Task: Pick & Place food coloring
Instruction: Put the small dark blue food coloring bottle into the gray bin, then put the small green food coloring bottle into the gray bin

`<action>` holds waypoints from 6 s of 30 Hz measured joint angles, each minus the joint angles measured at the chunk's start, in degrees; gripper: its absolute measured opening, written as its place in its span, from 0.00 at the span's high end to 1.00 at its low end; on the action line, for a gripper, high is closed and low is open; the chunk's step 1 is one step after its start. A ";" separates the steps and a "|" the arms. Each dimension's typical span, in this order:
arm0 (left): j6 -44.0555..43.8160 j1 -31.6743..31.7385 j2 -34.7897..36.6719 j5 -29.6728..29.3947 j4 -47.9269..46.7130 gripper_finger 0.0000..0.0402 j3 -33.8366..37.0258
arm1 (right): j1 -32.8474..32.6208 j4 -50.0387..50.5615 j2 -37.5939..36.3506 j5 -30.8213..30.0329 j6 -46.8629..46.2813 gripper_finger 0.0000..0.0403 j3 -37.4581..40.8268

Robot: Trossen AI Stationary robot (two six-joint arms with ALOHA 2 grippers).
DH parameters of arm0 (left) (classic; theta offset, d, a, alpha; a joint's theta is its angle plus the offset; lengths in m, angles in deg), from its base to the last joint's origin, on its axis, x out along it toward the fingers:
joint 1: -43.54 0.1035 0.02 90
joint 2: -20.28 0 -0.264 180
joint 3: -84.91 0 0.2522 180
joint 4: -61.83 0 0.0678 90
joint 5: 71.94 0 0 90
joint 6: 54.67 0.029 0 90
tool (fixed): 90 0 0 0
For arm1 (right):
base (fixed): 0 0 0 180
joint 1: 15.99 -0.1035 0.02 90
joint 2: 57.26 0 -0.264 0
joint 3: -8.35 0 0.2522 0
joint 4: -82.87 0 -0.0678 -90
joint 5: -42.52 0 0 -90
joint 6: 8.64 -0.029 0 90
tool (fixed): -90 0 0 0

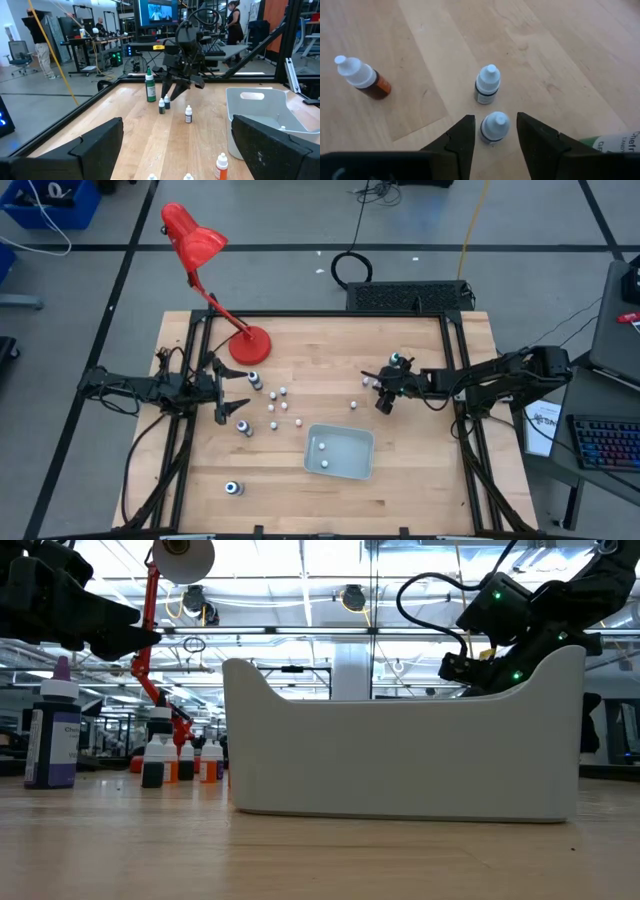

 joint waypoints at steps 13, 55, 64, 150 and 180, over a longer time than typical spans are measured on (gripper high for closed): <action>0.00 0.00 0.00 -0.01 0.00 0.09 0.00 | -0.01 -2.49 -0.02 0.00 2.40 0.92 0.01; 0.00 -0.01 -0.02 0.00 0.00 0.09 0.00 | -32.13 22.41 24.05 0.42 4.47 0.92 -47.74; 0.00 0.00 -0.02 0.00 0.00 0.09 0.00 | -30.16 21.07 30.01 0.10 3.42 0.92 -47.10; 0.00 0.00 -0.02 0.00 0.00 0.09 -0.01 | -13.76 43.39 4.10 -10.53 -2.15 0.73 -27.69; 0.00 -0.02 -0.02 0.00 0.00 0.09 -0.02 | -8.56 -8.23 -13.12 -3.10 4.47 0.57 -1.32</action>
